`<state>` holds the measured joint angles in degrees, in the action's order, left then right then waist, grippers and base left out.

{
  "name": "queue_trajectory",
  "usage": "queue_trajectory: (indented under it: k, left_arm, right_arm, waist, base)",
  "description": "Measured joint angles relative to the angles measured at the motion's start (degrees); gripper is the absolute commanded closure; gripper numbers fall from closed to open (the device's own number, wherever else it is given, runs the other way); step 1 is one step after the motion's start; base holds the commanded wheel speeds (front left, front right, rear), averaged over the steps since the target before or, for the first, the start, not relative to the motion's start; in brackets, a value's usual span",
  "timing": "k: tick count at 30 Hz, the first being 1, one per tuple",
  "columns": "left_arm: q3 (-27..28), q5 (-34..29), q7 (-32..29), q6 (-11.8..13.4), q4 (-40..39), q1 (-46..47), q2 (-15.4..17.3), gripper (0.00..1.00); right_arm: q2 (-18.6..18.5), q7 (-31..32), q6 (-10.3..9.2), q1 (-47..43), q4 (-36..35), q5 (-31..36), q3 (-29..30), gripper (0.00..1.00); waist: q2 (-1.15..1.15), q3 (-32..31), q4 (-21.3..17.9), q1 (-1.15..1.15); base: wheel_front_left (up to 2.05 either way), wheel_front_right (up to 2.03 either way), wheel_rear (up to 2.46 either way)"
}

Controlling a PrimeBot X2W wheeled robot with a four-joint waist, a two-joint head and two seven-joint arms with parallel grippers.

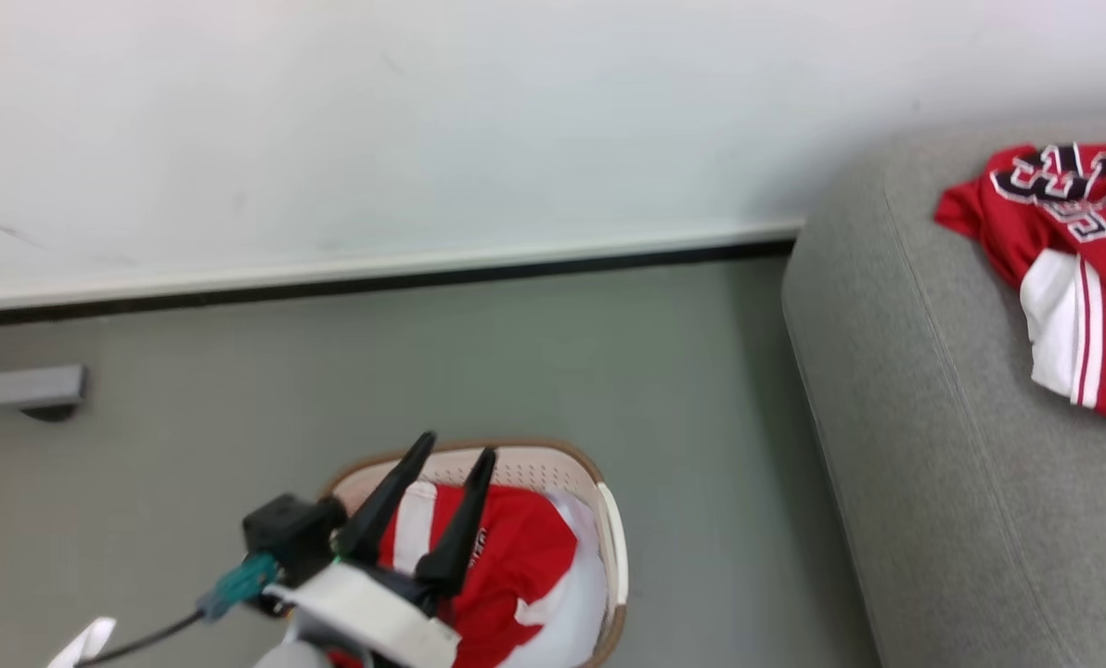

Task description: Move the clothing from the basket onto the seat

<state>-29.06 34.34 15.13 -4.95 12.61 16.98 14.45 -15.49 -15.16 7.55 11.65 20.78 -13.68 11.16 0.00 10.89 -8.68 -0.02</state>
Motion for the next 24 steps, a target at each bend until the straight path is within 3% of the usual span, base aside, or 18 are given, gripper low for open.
queue_trajectory:
  k: [10, 24]
  left_arm:
    - [11.54, -5.91, 0.01, -0.96, 3.43, -10.40, -2.66, 0.00]
    - [22.99, -11.99, 0.01, -2.10, 5.16, -15.95, -6.22, 0.00]
  right_arm:
    - [4.80, 0.00, 0.01, -11.78, -6.82, 0.21, -5.55, 0.00]
    - [10.31, -0.01, 0.00, -15.20, -6.99, 2.55, -11.26, 0.00]
  waist:
    - [0.00, -8.31, 5.32, 0.01]
    - [0.00, -12.34, 9.46, 0.01]
  base:
    - [0.00, 0.00, 0.00]
    - [0.00, 0.00, 0.00]
